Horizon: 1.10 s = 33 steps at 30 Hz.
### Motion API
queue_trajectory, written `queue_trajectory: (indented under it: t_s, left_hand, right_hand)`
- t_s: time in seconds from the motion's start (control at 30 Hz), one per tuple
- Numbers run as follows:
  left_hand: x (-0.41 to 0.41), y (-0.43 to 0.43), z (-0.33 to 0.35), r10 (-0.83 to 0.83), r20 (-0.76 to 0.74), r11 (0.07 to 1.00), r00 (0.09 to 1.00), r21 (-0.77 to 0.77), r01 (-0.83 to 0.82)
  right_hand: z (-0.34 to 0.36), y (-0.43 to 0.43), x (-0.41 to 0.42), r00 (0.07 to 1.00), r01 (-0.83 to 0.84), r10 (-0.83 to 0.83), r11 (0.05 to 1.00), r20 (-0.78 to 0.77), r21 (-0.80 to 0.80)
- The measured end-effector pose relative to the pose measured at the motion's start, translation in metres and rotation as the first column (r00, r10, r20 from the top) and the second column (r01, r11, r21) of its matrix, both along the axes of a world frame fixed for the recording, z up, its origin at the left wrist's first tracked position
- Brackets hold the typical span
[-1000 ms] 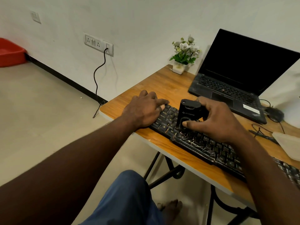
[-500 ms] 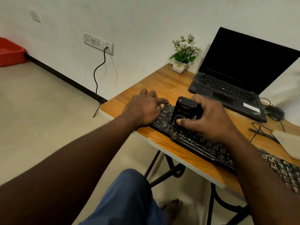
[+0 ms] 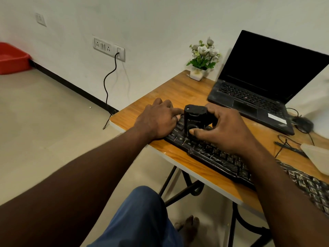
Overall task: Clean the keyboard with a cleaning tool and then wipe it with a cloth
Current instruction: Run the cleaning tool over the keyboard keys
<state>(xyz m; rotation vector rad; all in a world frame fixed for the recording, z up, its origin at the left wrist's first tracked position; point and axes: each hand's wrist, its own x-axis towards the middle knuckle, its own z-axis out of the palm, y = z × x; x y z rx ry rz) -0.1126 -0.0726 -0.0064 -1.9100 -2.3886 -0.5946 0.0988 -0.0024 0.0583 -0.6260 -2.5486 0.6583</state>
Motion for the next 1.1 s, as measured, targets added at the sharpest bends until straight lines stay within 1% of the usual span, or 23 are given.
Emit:
queue_trajectory:
  t_s: [0.07,0.13,0.2,0.23,0.33,0.37,0.47,0.5,0.57,0.6,0.7,0.77,0.83,0.93,0.97,1.0,1.07,1.1]
  left_hand:
    - [0.001,-0.001,0.001,-0.004,-0.012,1.0,1.0,-0.005,0.004]
    - [0.001,-0.002,0.002,-0.002,-0.014,1.0,1.0,-0.002,0.002]
    - [0.0,-0.002,0.002,0.003,0.0,1.0,1.0,0.0,-0.003]
    - [0.0,-0.002,0.002,0.004,0.002,1.0,1.0,-0.001,-0.004]
    - [0.001,-0.004,0.002,-0.012,-0.024,1.0,1.0,-0.006,0.012]
    - [0.001,-0.004,0.002,-0.011,-0.03,1.0,1.0,-0.002,0.011]
    - [0.001,-0.003,0.003,0.013,-0.002,1.0,1.0,-0.004,-0.013]
    - [0.002,-0.003,0.004,0.013,0.001,1.0,1.0,-0.009,-0.013]
    - [0.002,-0.003,0.004,0.0,-0.011,1.0,1.0,-0.022,0.0]
    - [0.001,-0.003,0.004,-0.004,-0.014,1.0,1.0,-0.025,0.004]
    - [0.0,-0.002,0.004,0.001,-0.015,1.0,1.0,-0.023,-0.001]
    - [0.0,-0.001,0.003,0.002,-0.023,1.0,1.0,-0.016,-0.003]
    - [0.0,-0.001,0.002,0.008,-0.006,1.0,1.0,-0.003,-0.008]
    - [0.0,0.002,0.0,0.011,0.012,1.0,1.0,0.004,-0.011]
    - [-0.001,0.003,0.0,0.01,0.015,1.0,1.0,0.001,-0.01]
    - [-0.001,0.003,0.0,0.008,0.015,1.0,1.0,0.0,-0.008]
    - [-0.002,0.003,-0.001,0.009,0.01,1.0,1.0,0.001,-0.009]
    - [-0.002,0.003,-0.001,0.01,0.007,1.0,1.0,0.003,-0.01]
  right_hand:
    - [0.0,-0.004,-0.001,0.998,-0.05,0.052,0.996,0.025,-0.068]
    - [0.0,-0.005,-0.001,0.996,-0.082,0.085,0.993,0.025,-0.087]
    - [0.0,-0.005,-0.002,1.0,-0.015,0.016,0.999,0.013,-0.031]
    - [0.0,-0.005,-0.002,1.0,0.004,-0.004,1.0,0.019,-0.029]
    - [0.002,-0.008,-0.002,0.993,-0.09,0.098,0.988,0.057,-0.128]
    - [0.003,-0.008,-0.001,0.993,-0.102,0.11,0.986,0.053,-0.13]
    - [0.0,-0.01,-0.001,1.0,-0.029,0.029,0.998,0.0,-0.055]
    - [0.0,-0.011,0.0,0.999,-0.038,0.039,0.996,0.006,-0.08]
    - [0.003,-0.015,0.005,0.992,-0.103,0.113,0.982,0.056,-0.16]
    - [0.003,-0.018,0.006,0.99,-0.119,0.13,0.981,0.061,-0.155]
    - [-0.002,-0.027,0.007,0.997,-0.081,0.081,0.996,-0.014,-0.024]
    - [-0.005,-0.036,0.01,0.995,-0.098,0.098,0.995,-0.007,0.031]
    - [-0.003,-0.039,0.02,0.994,-0.096,0.093,0.994,0.055,0.056]
    - [0.012,-0.033,0.045,0.981,-0.06,0.055,0.998,0.187,0.018]
    - [0.015,-0.031,0.051,0.977,-0.045,0.036,0.998,0.212,0.035]
    - [0.017,-0.03,0.054,0.979,-0.022,0.008,0.998,0.206,0.064]
    - [0.013,-0.035,0.05,0.993,0.009,-0.022,0.994,0.118,0.107]
    - [0.008,-0.039,0.045,0.997,-0.003,-0.006,0.993,0.071,0.117]
